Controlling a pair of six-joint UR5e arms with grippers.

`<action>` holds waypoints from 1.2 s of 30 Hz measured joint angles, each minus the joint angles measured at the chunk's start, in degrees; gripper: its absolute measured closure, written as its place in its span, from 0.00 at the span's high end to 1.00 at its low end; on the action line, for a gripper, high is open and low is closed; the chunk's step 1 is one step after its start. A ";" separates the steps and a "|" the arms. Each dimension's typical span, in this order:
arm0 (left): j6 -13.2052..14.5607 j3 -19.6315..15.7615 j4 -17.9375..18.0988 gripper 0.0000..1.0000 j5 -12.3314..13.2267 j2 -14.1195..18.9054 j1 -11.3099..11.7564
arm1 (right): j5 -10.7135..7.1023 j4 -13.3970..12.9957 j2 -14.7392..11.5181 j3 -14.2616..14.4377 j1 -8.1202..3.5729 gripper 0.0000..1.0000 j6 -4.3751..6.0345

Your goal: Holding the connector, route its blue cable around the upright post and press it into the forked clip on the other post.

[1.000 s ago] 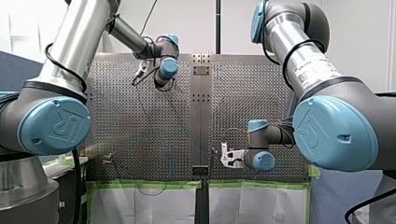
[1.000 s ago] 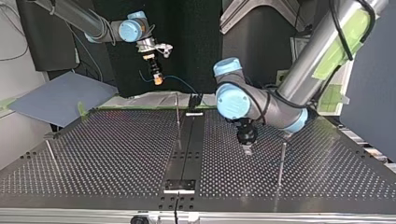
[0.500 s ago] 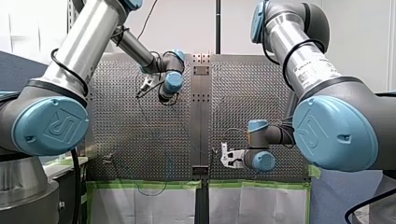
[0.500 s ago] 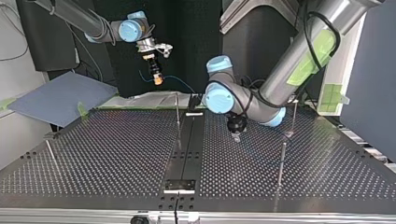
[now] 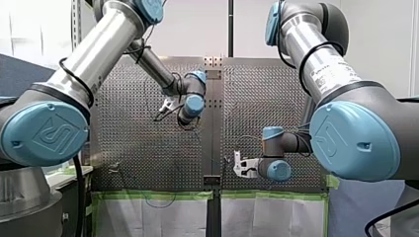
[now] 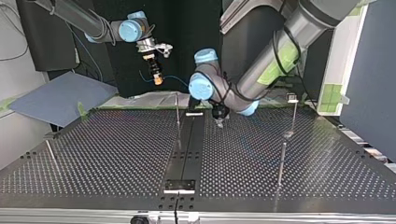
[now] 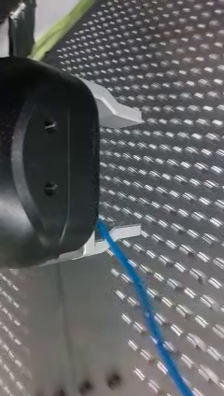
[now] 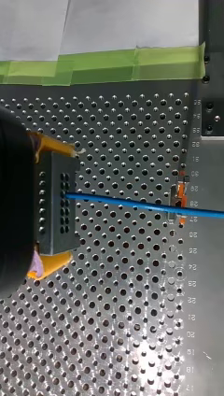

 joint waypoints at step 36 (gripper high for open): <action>-8.90 -4.90 8.84 0.98 8.54 -10.72 -2.34 | -0.48 -0.04 0.00 0.00 -0.13 0.00 0.02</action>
